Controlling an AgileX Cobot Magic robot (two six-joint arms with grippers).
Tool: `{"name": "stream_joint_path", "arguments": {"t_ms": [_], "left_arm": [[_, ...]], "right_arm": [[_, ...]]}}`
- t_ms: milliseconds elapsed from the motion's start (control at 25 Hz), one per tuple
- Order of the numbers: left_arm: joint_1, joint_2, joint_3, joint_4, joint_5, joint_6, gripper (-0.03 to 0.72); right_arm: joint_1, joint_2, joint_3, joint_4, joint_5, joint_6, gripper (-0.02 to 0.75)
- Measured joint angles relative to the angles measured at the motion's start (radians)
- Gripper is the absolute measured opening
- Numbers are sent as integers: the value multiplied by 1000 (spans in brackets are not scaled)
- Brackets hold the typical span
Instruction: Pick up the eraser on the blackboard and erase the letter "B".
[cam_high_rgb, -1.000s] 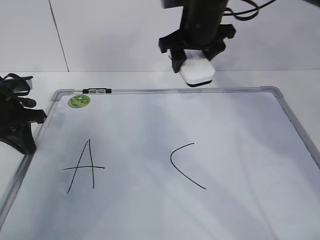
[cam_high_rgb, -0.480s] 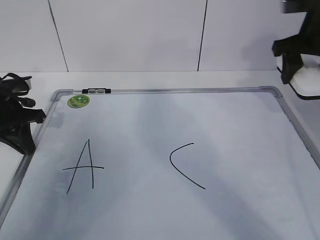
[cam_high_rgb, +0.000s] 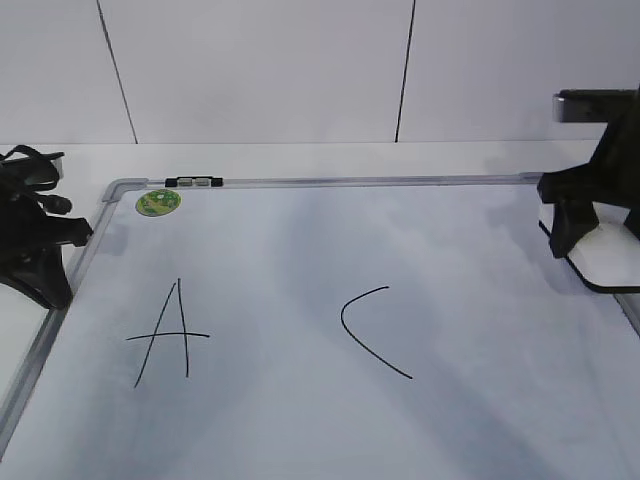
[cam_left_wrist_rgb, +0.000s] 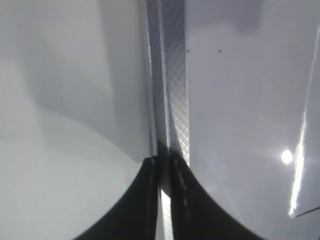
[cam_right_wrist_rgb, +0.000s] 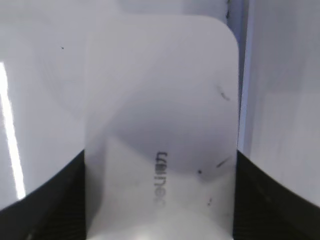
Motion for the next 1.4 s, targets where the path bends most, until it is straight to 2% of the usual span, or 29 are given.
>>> {"name": "stream_joint_path", "arguments": {"t_ms": [200, 400, 1000, 1400], "left_arm": [[0, 0, 0, -6, 2, 0, 18], [0, 0, 0, -7, 2, 0, 17], [0, 1, 0, -16, 2, 2, 17], [0, 1, 0, -16, 3, 4, 17]], "right_arm": [[0, -7, 112, -27, -156, -19, 547], [0, -5, 128, -61, -237, -23, 547], [-47, 66, 128, -93, -270, 19, 547], [-48, 85, 128, -19, -290, -30, 547]]}}
